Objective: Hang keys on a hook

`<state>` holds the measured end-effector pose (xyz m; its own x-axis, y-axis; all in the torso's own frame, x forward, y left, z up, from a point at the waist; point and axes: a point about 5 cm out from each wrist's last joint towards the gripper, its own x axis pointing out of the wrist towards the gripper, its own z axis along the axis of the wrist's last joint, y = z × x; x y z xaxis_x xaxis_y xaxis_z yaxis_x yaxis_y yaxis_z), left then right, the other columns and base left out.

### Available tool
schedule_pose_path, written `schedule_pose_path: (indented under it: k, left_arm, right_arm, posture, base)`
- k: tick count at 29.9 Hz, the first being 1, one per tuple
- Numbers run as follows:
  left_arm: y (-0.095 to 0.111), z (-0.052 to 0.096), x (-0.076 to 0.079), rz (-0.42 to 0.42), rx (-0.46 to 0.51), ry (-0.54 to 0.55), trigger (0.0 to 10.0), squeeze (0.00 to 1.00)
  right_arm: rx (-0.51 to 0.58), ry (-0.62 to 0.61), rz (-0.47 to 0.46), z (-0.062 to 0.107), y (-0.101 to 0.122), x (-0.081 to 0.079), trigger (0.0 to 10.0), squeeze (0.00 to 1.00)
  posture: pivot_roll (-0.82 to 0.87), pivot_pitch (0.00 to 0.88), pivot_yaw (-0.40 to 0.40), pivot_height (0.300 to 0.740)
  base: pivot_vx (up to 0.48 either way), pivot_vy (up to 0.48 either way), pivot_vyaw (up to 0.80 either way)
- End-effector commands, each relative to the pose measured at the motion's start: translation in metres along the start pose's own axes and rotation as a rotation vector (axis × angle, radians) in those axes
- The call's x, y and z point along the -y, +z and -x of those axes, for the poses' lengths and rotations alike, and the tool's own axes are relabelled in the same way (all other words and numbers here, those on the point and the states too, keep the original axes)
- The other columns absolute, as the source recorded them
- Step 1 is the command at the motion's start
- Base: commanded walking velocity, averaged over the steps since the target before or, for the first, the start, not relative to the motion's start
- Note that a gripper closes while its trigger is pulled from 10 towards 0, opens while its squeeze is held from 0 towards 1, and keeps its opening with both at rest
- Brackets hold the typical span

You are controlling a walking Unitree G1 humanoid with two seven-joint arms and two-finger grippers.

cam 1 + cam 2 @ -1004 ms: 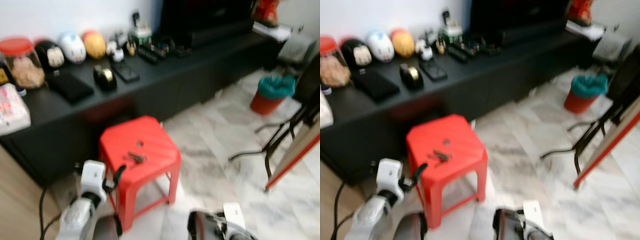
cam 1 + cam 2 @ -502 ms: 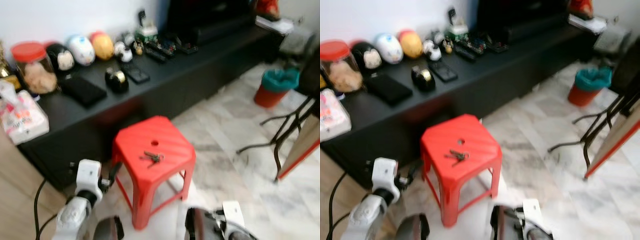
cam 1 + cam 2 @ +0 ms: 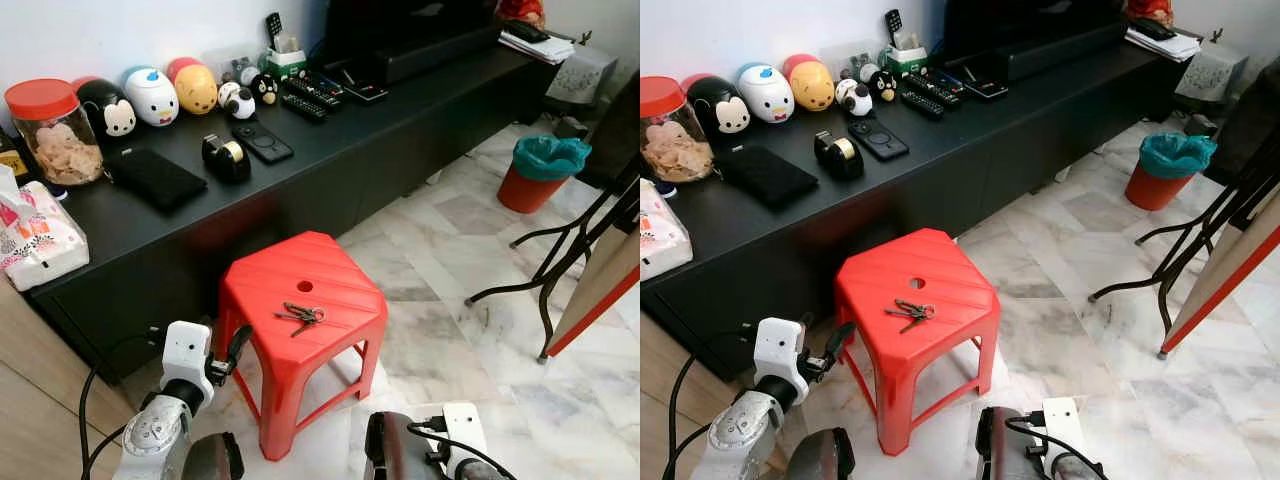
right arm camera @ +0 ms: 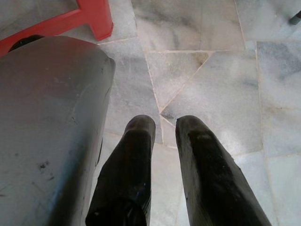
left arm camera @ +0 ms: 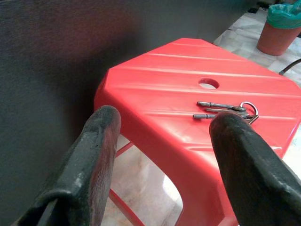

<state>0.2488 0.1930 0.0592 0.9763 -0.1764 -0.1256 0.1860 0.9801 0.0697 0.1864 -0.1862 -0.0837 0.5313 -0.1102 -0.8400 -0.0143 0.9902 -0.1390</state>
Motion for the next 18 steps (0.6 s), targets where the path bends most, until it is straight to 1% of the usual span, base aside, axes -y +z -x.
schedule_pose_path:
  k: [1, 18]
  left_arm:
    - [0.0037, -0.001, 0.0026, -0.021, 0.018, -0.008, 10.0, 0.0]
    - [0.0072, -0.0035, 0.0021, -0.024, 0.034, -0.009, 10.0, 0.0]
  right_arm:
    - [-0.095, -0.001, 0.005, 0.0029, -0.0249, 0.0013, 10.0, 0.0]
    - [-0.101, 0.005, 0.023, 0.0032, -0.0265, 0.0001, 10.0, 0.0]
  posture:
    - [0.07, 0.054, -0.1, 0.567]
    - [0.07, 0.051, -0.097, 0.567]
  base:
    - [0.0, 0.0, 0.0]
    - [0.0, 0.0, 0.0]
